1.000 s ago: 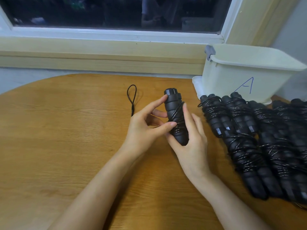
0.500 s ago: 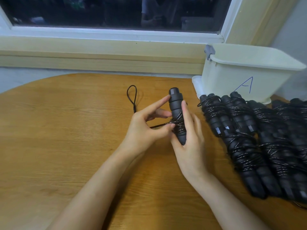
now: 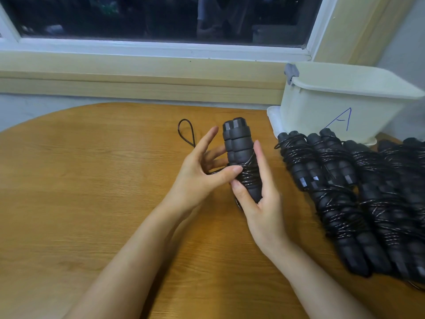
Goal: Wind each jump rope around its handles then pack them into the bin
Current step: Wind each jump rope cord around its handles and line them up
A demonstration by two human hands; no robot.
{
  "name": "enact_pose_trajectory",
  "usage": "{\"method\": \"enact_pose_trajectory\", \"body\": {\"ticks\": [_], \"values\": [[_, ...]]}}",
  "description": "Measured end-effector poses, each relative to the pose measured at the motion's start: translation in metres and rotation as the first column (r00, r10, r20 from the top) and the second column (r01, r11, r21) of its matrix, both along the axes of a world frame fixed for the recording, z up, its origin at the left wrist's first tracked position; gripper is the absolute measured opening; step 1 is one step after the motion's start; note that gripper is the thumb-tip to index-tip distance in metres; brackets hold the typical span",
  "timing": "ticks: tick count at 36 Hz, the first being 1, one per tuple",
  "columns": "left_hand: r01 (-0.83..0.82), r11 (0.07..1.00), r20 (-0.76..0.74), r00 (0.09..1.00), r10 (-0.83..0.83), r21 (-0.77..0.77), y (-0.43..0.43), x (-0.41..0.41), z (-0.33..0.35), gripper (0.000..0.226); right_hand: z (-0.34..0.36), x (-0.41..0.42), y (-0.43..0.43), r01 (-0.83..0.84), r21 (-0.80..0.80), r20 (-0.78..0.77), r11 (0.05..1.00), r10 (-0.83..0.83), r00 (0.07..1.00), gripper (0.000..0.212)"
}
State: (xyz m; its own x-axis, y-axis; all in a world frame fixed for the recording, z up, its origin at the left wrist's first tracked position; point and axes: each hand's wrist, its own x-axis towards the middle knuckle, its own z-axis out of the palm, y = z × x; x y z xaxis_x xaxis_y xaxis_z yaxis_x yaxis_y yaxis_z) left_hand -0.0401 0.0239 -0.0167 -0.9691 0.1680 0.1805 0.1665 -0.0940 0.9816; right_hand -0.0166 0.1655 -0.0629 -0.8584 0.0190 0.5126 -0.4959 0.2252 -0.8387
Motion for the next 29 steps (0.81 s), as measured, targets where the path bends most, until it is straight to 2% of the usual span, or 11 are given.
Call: {"method": "enact_pose_trajectory", "body": {"ticks": [4, 8, 12, 16, 19, 29], "values": [[-0.008, 1.000, -0.008, 1.000, 0.008, -0.025, -0.0006, -0.0003, 0.0006, 0.096, 0.0001, 0.0005, 0.0001, -0.032, -0.015, 0.021, 0.999, 0.032, 0.999, 0.069], [-0.033, 0.999, -0.024, 0.999, 0.032, -0.042, -0.0013, -0.0008, 0.0006, 0.090, -0.0010, 0.0000, 0.0019, -0.023, 0.038, 0.016, 0.999, 0.023, 1.000, 0.070], [-0.074, 0.994, -0.031, 0.997, 0.072, -0.079, -0.0019, -0.0025, -0.0007, 0.095, 0.0004, -0.0005, 0.0025, 0.157, 0.183, -0.104, 0.971, -0.140, 0.985, 0.070], [-0.126, 0.987, -0.035, 0.992, 0.123, -0.097, -0.0047, -0.0056, -0.0040, 0.099, 0.0013, -0.0012, 0.0017, 0.098, 0.147, -0.083, 0.984, -0.086, 0.993, 0.070], [-0.135, 0.987, -0.024, 0.991, 0.133, -0.087, -0.0066, -0.0061, -0.0039, 0.095, 0.0013, -0.0012, 0.0021, 0.070, 0.144, -0.079, 0.987, -0.059, 0.995, 0.067], [-0.063, 0.996, 0.023, 0.998, 0.064, -0.059, -0.0080, -0.0061, -0.0020, 0.082, 0.0004, -0.0050, 0.0087, 0.008, 0.118, -0.062, 0.993, -0.001, 0.998, 0.056]]}}
